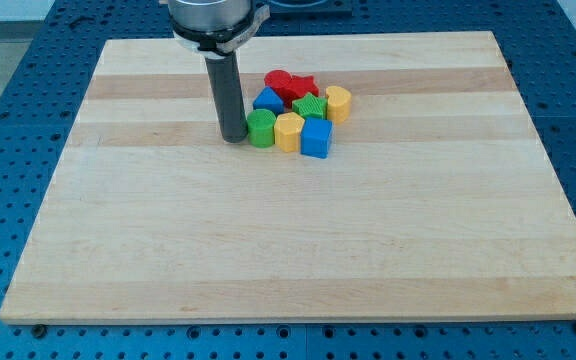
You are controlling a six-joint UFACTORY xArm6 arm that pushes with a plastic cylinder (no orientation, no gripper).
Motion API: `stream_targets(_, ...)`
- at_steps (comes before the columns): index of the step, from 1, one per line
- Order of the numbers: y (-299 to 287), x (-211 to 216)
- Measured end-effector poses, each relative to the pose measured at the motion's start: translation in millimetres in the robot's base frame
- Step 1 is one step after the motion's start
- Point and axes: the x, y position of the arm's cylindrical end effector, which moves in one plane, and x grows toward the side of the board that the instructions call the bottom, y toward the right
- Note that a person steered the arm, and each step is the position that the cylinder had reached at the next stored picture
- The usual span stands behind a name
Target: Move the group of blocks left a bit
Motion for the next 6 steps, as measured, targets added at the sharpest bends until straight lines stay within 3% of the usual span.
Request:
stream_targets(2,10.2,0.0)
stream_targets(4,-17.5,49.1)
stream_targets(6,34.8,55.7)
